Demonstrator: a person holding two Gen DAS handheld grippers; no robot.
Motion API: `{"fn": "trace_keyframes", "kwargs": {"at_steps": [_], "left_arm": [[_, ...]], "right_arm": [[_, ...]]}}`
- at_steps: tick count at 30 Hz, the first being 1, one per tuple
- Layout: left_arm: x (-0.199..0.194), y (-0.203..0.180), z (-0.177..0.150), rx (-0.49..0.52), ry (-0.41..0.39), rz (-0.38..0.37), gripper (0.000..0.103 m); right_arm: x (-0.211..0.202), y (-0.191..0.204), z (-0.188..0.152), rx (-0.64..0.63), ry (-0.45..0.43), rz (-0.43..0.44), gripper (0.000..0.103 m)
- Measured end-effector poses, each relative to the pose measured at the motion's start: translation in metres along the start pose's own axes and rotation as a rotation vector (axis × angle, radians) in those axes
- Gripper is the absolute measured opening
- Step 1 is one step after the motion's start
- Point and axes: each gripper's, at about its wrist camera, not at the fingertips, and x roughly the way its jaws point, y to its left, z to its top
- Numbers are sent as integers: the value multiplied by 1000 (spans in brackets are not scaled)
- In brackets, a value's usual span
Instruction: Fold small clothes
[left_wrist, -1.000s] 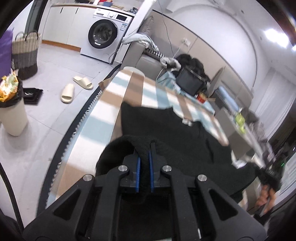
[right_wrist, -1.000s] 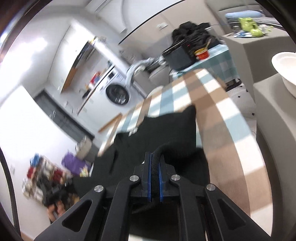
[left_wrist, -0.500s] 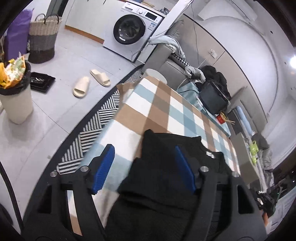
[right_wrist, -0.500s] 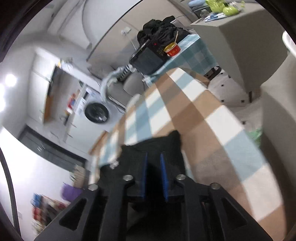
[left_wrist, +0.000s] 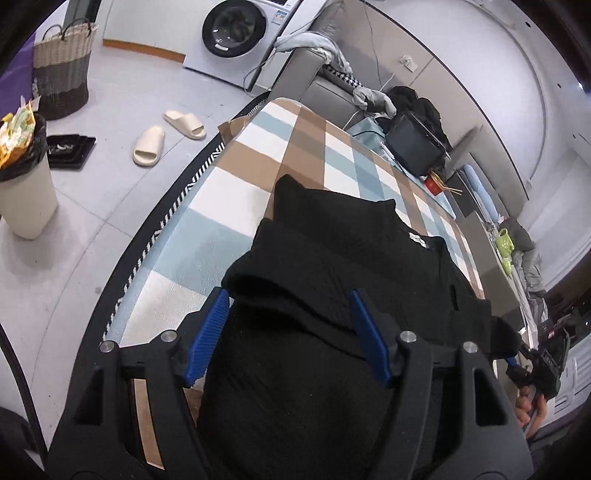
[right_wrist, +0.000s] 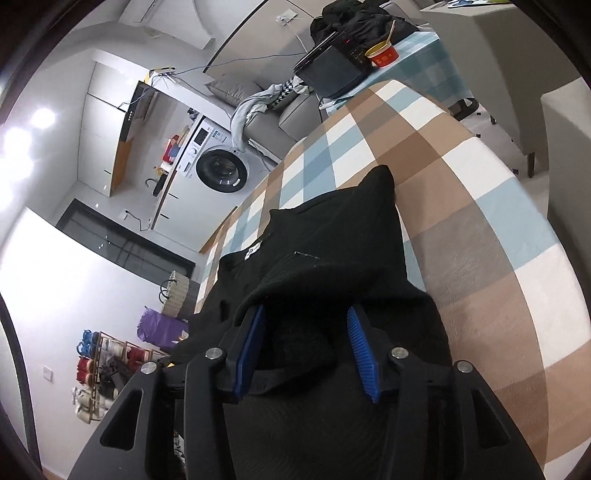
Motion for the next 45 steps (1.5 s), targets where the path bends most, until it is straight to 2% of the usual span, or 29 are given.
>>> {"fn": "trace_keyframes", "kwargs": {"at_steps": [2, 5, 9, 11, 12, 13, 14, 16, 17, 18, 20, 21, 25, 27, 29, 30, 31, 33, 34, 36, 43, 45], "left_arm": [[0, 5, 2, -24, -3, 2, 64], [0, 14, 6, -59, -9, 4, 64], [9, 23, 11, -106, -6, 17, 64], [13, 23, 12, -122, -3, -2, 52], [16, 22, 13, -129, -5, -13, 34], [17, 21, 14, -125, -7, -28, 22], [18, 18, 15, -114, -11, -38, 18], [15, 8, 16, -66, -40, -51, 9], [14, 4, 16, -47, -42, -53, 9], [12, 1, 16, -35, -46, -57, 8], [8, -2, 17, -31, -50, -74, 8], [5, -3, 19, -34, -53, -85, 8], [-4, -6, 32, -49, -81, -128, 8], [-2, -5, 41, -75, -103, -143, 8], [1, -1, 47, -120, -115, -164, 10], [5, 3, 50, -158, -118, -179, 13], [8, 6, 52, -178, -119, -182, 22], [8, 11, 53, -201, -131, -160, 34], [7, 12, 53, -204, -140, -157, 40], [3, 15, 52, -205, -150, -142, 45], [-5, 8, 39, -119, -117, -71, 46], [-7, 2, 31, -86, -103, -58, 46]], "right_arm": [[-4, 1, -2, -9, -3, 14, 51], [-13, 0, -3, -14, -26, 36, 60], [-7, 0, -1, -9, 0, 62, 61], [-1, 2, -1, -10, 3, 73, 61], [5, 3, 0, -11, 7, 68, 61], [7, 4, 1, -10, 8, 62, 61], [13, 6, 2, -12, 14, 45, 60], [22, 8, 5, -11, 17, 11, 47], [29, 8, 7, -9, 28, -2, 31], [33, 7, 9, -2, 33, -24, 22], [38, 5, 12, 13, 37, -33, 17], [39, 4, 14, 27, 38, 0, 16], [38, 3, 27, 96, 10, 162, 16], [37, -2, 38, 161, -53, 204, 20], [36, -7, 50, 209, -96, 205, 25], [36, -9, 55, 230, -109, 203, 26], [34, -10, 60, 242, -119, 221, 27], [27, -9, 68, 233, -141, 244, 40], [22, -8, 68, 219, -163, 232, 43], [15, 0, 67, 148, -163, 147, 44], [11, 26, 40, -215, -45, -233, 46], [16, 36, 26, -306, -2, -276, 46]]}}
